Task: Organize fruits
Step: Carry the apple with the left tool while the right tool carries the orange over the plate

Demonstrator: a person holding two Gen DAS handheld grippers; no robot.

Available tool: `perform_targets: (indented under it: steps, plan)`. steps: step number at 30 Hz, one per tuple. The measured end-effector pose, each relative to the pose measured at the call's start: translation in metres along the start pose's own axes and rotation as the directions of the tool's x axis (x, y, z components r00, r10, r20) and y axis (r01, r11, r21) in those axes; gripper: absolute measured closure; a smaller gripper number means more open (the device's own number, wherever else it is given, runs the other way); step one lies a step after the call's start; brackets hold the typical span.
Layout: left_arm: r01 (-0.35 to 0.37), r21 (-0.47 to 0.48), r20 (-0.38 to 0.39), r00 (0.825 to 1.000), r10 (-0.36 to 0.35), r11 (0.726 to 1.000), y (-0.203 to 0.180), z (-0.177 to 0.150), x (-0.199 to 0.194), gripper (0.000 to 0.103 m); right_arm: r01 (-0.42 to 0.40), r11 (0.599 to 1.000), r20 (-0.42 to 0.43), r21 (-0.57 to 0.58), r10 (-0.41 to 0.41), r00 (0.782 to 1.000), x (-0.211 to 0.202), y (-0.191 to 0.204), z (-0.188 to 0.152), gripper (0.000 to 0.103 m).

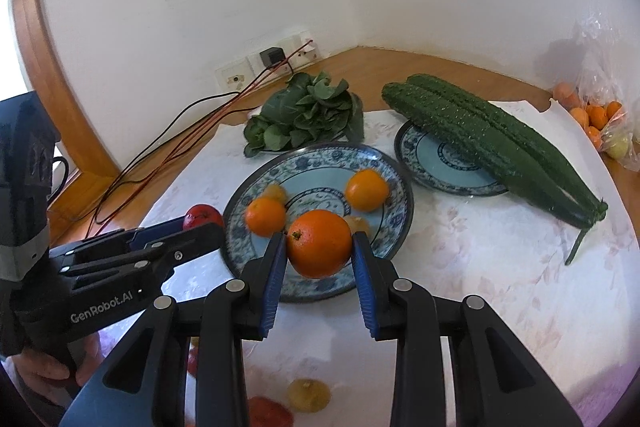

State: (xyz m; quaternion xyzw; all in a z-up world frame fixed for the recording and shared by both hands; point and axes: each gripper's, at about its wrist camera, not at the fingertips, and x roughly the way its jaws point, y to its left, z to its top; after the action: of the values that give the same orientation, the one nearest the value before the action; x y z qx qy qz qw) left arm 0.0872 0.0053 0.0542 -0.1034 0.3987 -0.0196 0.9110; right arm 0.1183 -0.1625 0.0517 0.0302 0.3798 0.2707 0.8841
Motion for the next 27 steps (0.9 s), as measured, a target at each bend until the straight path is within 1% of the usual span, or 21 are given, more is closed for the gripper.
perform_targets:
  steps: [7, 17, 23, 27]
  plan:
    - [-0.007, -0.018, -0.007, 1.000, 0.007, 1.000, 0.005, 0.009, 0.014, 0.069, 0.013, 1.000, 0.001, 0.014, -0.013, 1.000, 0.014, -0.009, 0.014, 0.069]
    - [-0.018, -0.035, 0.022, 1.000, 0.019, 0.999, 0.007, 0.034, 0.033, 0.069, 0.024, 1.000, 0.004, 0.002, -0.024, 1.000, 0.036, -0.015, 0.036, 0.069]
    - [-0.016, -0.044, 0.016, 1.000, 0.017, 0.999, 0.009, 0.047, 0.049, 0.069, 0.049, 0.998, 0.004, -0.034, -0.049, 0.999, 0.057, -0.015, 0.050, 0.069]
    - [-0.018, -0.047, -0.004, 1.000, 0.018, 0.999, 0.012, 0.051, 0.060, 0.069, 0.049, 0.998, -0.011, -0.036, -0.049, 0.999, 0.071, -0.019, 0.054, 0.069]
